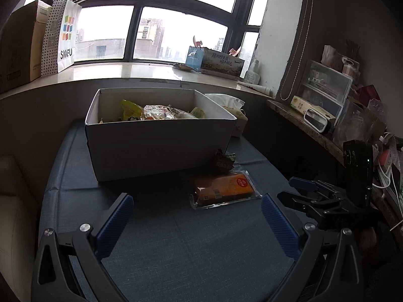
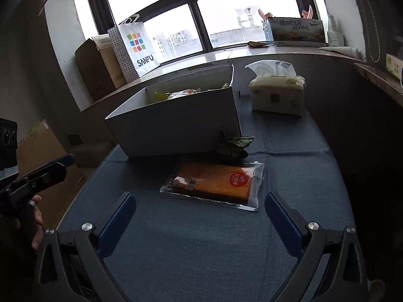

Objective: Organize snacks

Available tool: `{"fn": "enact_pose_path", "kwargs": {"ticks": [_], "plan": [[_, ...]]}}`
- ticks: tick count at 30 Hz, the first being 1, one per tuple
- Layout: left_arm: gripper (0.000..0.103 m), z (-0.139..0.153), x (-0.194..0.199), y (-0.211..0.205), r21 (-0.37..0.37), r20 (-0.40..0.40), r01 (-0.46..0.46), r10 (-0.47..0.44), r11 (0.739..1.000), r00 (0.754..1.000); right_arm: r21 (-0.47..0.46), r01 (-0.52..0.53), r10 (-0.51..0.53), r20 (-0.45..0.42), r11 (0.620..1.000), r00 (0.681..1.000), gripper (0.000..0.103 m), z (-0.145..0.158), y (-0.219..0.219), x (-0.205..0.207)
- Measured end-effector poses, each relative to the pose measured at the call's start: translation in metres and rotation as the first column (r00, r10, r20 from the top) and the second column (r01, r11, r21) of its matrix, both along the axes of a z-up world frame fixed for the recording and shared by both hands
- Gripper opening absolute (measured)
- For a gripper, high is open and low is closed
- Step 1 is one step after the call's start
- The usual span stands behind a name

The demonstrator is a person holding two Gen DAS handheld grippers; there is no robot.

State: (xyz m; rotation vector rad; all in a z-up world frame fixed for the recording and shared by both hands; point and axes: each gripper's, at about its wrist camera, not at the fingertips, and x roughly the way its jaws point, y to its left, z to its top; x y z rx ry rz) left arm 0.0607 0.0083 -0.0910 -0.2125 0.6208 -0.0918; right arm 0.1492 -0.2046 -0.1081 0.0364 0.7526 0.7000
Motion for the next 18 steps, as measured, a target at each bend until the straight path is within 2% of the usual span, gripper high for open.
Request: {"fn": "enact_pose_path", "kwargs": {"ticks": [7,11,14,18], "plan": [[0.103,-0.001,0.000,-0.002,0.011,-0.002,-0.004,0.004,1.000,1.000,-0.022,0.050,-0.051,-0.041,0.999,0.998,0.103,-0.014,0.014,0.039],[0.103,-0.002,0.000,0.000,0.014,-0.007,-0.010,0.010,1.000,1.000,-0.066,0.038,-0.039,-0.010,0.997,0.999,0.103,-0.018,0.037,0.071],[0.103,-0.003,0.000,0.001,0.017,-0.011,-0.012,0.013,1.000,1.000,-0.082,0.034,-0.037,-0.040,0.996,0.999,0.103,-0.025,0.054,0.097],[0.103,-0.005,0.001,0.007,0.009,-0.024,-0.029,0.029,1.000,0.999,-0.170,0.047,-0.061,-0.074,0.984,0.995,0.103,-0.041,0.075,0.125]]}}
